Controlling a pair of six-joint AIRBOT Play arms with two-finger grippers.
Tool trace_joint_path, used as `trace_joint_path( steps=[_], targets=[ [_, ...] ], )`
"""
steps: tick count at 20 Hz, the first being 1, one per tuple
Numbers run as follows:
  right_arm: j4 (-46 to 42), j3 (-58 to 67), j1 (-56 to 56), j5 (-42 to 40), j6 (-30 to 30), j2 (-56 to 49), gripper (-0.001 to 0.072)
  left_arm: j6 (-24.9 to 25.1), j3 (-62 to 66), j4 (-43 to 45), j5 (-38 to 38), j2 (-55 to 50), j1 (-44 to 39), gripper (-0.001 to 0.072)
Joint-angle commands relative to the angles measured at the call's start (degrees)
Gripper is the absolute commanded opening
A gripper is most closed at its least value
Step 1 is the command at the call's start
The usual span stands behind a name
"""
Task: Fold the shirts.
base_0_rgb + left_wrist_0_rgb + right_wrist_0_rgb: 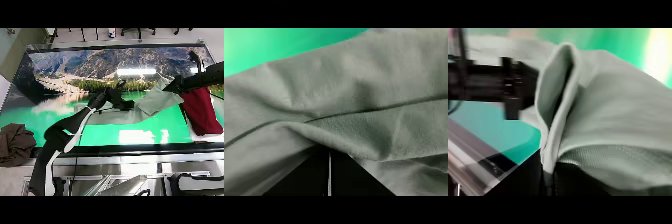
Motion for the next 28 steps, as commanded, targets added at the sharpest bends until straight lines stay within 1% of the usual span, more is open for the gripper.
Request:
trace_joint_path(
  steps=[1, 4, 7, 9, 11, 14, 16, 17, 19, 21, 22, 23, 24, 25, 26, 28],
  targets=[
    [0.9, 0.3, 1.7, -0.9, 1.2, 2.8, 0.0019, -0.8, 5.8, -2.7, 1.1, -4.5, -2.0, 0.0013],
    [0.9, 0.2, 2.2, -0.7, 2.1, 2.7, 0.0019, -2.5, 5.7, -2.7, 3.5, -4.0, -1.1, 0.0014],
    [0.9, 0.2, 2.9, -0.7, 2.3, 2.7, 0.0019, -2.0, 5.7, -2.7, 9.0, -0.1, 2.2, 0.0014],
    [0.9, 0.2, 3.5, -0.7, 3.6, 2.7, 0.0019, 1.8, 5.7, -2.6, 14.6, 5.2, 6.4, 0.0013],
    [0.9, 0.2, 5.0, -0.6, 5.0, 2.7, 0.0019, 4.5, 3.5, -2.4, 19.7, 13.0, 11.9, 0.0014],
    [1.9, 0.2, 11.1, 3.5, 8.3, 2.7, 0.0019, 6.9, -3.7, -2.0, 21.4, 26.8, 21.7, 0.0013],
    [3.0, 0.2, 18.4, 10.7, 10.6, 2.7, 0.0019, 8.1, -8.6, -2.0, 20.6, 36.2, 29.0, 0.0013],
    [3.3, 0.2, 22.8, 16.1, 12.4, 2.6, 0.0019, 8.3, -11.1, -2.0, 20.2, 40.7, 32.8, 0.0014],
    [4.0, 0.2, 33.5, 30.4, 14.2, 1.3, 0.0019, 9.8, -16.1, -2.0, 19.1, 48.5, 39.5, 0.0013],
    [3.9, 0.2, 45.7, 47.3, 14.3, -2.8, 0.0020, 10.6, -22.1, -2.1, 17.5, 55.3, 44.7, 0.0013],
    [4.0, 0.3, 51.8, 56.7, 14.3, -6.4, 0.0035, 11.0, -25.6, -2.2, 17.1, 58.3, 46.4, 0.0014],
    [3.9, 0.3, 57.3, 64.7, 14.3, -10.3, 0.0198, 11.2, -29.5, -2.2, 16.7, 61.2, 47.8, 0.0013],
    [3.9, 0.3, 61.1, 69.3, 15.8, -14.0, 0.0486, 11.2, -33.2, -2.3, 16.1, 63.8, 48.4, 0.0013],
    [3.8, 0.3, 63.2, 70.6, 17.6, -16.6, 0.0607, 11.3, -37.2, -2.3, 15.1, 66.3, 48.7, 0.0013],
    [3.5, 0.3, 63.1, 67.8, 18.6, -17.7, 0.0604, 11.7, -40.3, -2.6, 14.1, 68.4, 48.6, 0.0014],
    [2.8, 0.4, 57.8, 57.1, 18.6, -15.3, 0.0604, 12.5, -45.4, -2.6, 12.1, 72.7, 48.6, 0.0014]
  ],
)
